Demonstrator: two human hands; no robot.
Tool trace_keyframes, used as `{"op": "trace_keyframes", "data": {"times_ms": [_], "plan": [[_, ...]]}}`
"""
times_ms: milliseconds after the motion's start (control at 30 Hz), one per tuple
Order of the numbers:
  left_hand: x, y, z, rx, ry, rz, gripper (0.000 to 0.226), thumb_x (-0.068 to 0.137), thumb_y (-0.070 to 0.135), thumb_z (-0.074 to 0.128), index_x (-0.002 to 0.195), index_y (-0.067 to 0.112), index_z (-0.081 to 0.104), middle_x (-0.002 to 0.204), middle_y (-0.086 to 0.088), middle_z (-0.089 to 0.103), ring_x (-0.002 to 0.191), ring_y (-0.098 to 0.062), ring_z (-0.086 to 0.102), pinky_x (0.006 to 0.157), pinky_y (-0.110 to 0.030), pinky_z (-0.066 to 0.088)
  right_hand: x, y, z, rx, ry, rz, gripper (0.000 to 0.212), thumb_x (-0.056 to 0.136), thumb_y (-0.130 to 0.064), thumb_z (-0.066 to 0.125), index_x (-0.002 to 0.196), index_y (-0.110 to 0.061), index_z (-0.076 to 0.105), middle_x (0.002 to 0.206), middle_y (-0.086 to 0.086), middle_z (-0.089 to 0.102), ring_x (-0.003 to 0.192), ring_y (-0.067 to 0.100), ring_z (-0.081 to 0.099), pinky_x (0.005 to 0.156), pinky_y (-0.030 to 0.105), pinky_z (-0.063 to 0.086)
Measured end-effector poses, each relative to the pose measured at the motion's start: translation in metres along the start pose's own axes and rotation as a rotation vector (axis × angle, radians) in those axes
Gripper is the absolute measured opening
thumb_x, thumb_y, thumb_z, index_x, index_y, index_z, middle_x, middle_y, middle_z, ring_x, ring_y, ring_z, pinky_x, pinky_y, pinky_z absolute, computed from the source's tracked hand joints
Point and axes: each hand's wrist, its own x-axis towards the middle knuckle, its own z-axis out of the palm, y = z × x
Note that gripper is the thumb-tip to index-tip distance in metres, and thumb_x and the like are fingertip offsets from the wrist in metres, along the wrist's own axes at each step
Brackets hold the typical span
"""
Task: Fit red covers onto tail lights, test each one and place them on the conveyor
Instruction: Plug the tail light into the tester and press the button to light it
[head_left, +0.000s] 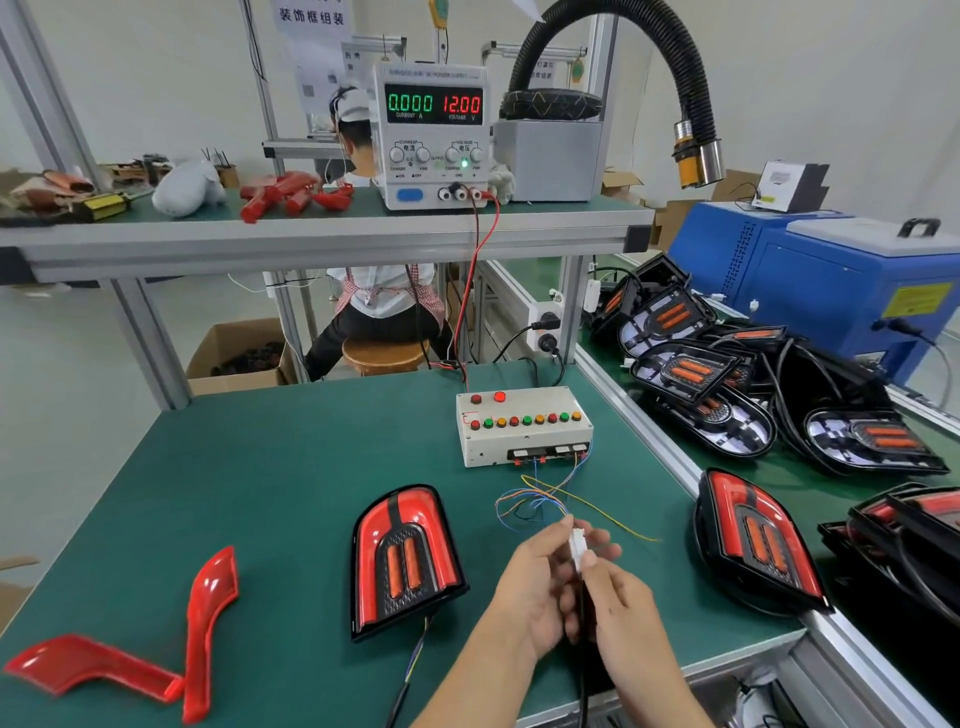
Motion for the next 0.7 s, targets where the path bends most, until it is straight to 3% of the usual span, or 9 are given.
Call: {"op": "trace_keyframes", "data": {"times_ms": [100, 233, 300, 400, 500, 600, 700], "plan": [[0.002, 0.004, -0.003, 0.001, -0.011, -0.051, 0.019, 0.097, 0.029, 0.062, 0.091, 0.012, 0.065, 0.114, -0.018, 0.075, 0.07, -0.022, 0.077, 0.03, -0.016, 0.03, 0.002, -0.001, 0.005, 0.035, 0.015, 0.022, 0.047, 0.106, -0.03, 0.048, 0.068, -0.009, 0.067, 0.057, 0.014, 0.059, 0.047, 0.024, 0.049, 0.045, 0.031, 0.041], [0.006, 0.009, -0.006, 0.055, -0.025, -0.09, 0.023, 0.095, 0.034, 0.063, 0.079, 0.018, 0.07, 0.113, -0.019, 0.075, 0.047, -0.013, 0.061, 0.031, -0.017, 0.024, 0.002, -0.004, 0.014, 0.044, 0.071, 0.055, 0.05, 0.104, -0.034, 0.05, 0.064, -0.013, 0.072, 0.057, 0.011, 0.061, 0.045, 0.018, 0.051, 0.042, 0.028, 0.041], [0.007, 0.009, -0.007, 0.049, -0.024, -0.101, 0.028, 0.093, 0.036, 0.065, 0.073, 0.019, 0.074, 0.11, -0.017, 0.077, 0.046, -0.011, 0.054, 0.031, -0.018, 0.023, 0.002, -0.006, 0.016, 0.052, 0.092, 0.071, 0.049, 0.104, -0.033, 0.051, 0.063, -0.015, 0.073, 0.056, 0.01, 0.062, 0.044, 0.016, 0.051, 0.04, 0.025, 0.041], [0.007, 0.006, -0.005, 0.016, -0.028, -0.113, 0.027, 0.085, 0.037, 0.071, 0.067, 0.018, 0.077, 0.1, -0.013, 0.078, 0.061, -0.015, 0.06, 0.032, -0.017, 0.023, 0.004, -0.006, 0.016, 0.091, 0.122, 0.102, 0.048, 0.103, -0.03, 0.053, 0.063, -0.014, 0.074, 0.057, 0.01, 0.063, 0.044, 0.016, 0.051, 0.039, 0.025, 0.039], [0.005, 0.005, -0.002, -0.009, -0.046, -0.108, 0.024, 0.08, 0.037, 0.072, 0.068, 0.018, 0.079, 0.098, -0.014, 0.078, 0.051, -0.011, 0.057, 0.033, -0.017, 0.022, 0.005, -0.005, 0.015, 0.122, 0.138, 0.116, 0.044, 0.103, -0.025, 0.052, 0.068, -0.014, 0.076, 0.058, 0.01, 0.063, 0.044, 0.015, 0.051, 0.04, 0.026, 0.038], [0.004, 0.006, -0.003, 0.034, -0.078, -0.11, 0.019, 0.071, 0.037, 0.073, 0.068, 0.019, 0.078, 0.105, -0.016, 0.078, 0.032, -0.008, 0.04, 0.033, -0.016, 0.022, 0.006, -0.004, 0.015, 0.142, 0.148, 0.133, 0.044, 0.103, -0.025, 0.053, 0.068, -0.013, 0.076, 0.058, 0.009, 0.063, 0.044, 0.015, 0.051, 0.04, 0.025, 0.038], [0.008, 0.005, -0.006, 0.068, -0.089, -0.129, 0.021, 0.067, 0.04, 0.074, 0.07, 0.019, 0.078, 0.105, -0.017, 0.078, 0.03, -0.006, 0.033, 0.033, -0.016, 0.021, 0.006, -0.003, 0.016, 0.147, 0.159, 0.138, 0.044, 0.103, -0.025, 0.053, 0.068, -0.013, 0.077, 0.058, 0.009, 0.065, 0.044, 0.015, 0.054, 0.039, 0.024, 0.041]]}}
